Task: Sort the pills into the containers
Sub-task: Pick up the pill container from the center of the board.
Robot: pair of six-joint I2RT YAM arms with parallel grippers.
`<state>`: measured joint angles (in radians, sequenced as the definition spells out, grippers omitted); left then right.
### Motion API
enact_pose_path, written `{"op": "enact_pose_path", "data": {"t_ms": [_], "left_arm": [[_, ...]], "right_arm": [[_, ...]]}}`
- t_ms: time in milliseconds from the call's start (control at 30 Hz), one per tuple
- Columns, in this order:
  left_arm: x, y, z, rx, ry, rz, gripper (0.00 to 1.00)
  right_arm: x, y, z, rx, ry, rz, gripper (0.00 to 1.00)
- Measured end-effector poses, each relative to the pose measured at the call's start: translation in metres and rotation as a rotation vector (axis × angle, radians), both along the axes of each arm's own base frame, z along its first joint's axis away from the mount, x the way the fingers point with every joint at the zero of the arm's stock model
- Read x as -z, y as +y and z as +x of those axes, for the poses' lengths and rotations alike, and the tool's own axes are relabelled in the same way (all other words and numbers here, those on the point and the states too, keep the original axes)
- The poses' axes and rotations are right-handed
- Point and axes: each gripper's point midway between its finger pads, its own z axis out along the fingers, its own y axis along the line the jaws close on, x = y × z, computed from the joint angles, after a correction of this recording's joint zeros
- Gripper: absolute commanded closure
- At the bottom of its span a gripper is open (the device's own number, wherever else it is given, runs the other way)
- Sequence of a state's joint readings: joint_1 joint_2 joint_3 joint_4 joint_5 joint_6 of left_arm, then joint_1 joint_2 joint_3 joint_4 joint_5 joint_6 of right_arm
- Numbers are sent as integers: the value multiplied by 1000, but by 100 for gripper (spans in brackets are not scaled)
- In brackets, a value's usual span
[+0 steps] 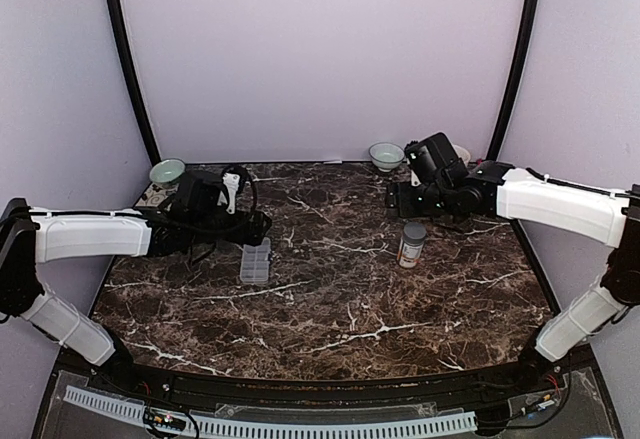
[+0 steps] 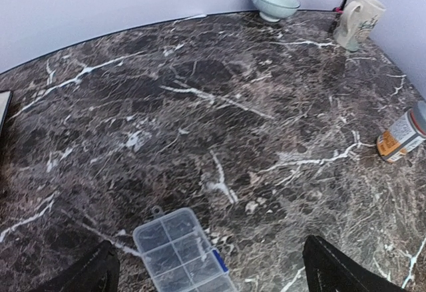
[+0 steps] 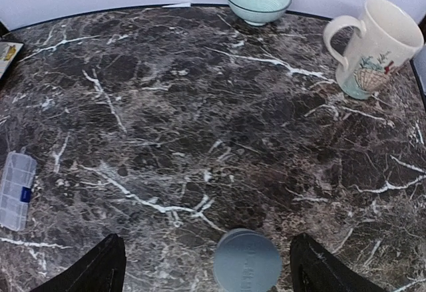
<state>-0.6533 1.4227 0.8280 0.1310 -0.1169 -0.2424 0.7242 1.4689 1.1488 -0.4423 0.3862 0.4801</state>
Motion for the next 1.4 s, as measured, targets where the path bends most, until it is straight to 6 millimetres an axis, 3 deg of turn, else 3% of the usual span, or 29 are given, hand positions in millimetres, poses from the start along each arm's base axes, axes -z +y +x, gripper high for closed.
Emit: {"op": "enact_pose_path", "data": {"t_ms": [200, 300, 467, 600, 733, 933, 1167, 1400], "left_arm": [[28, 23, -8, -80, 76, 83, 1], [40, 31, -16, -108, 128, 99, 1], [55, 43, -35, -138, 202, 85, 1], [59, 41, -42, -141, 247, 54, 1], [65, 41, -48, -168, 312, 4, 1], [74, 45, -44, -260, 403, -109, 6], [91, 66, -36, -380, 472, -252, 15], [106, 56, -31, -371, 531, -318, 28]], "right_arm": [[-35, 35, 1, -54, -64, 22, 13], [-38, 53, 8, -80, -67, 29, 13], [-10, 89, 17, -149, -13, 19, 12], [14, 110, 15, -206, 46, 19, 12], [22, 132, 14, -266, 72, 59, 13], [30, 178, 14, -387, 129, 156, 15], [67, 232, 17, -500, 248, 249, 17], [94, 265, 12, -566, 362, 346, 20]]}}
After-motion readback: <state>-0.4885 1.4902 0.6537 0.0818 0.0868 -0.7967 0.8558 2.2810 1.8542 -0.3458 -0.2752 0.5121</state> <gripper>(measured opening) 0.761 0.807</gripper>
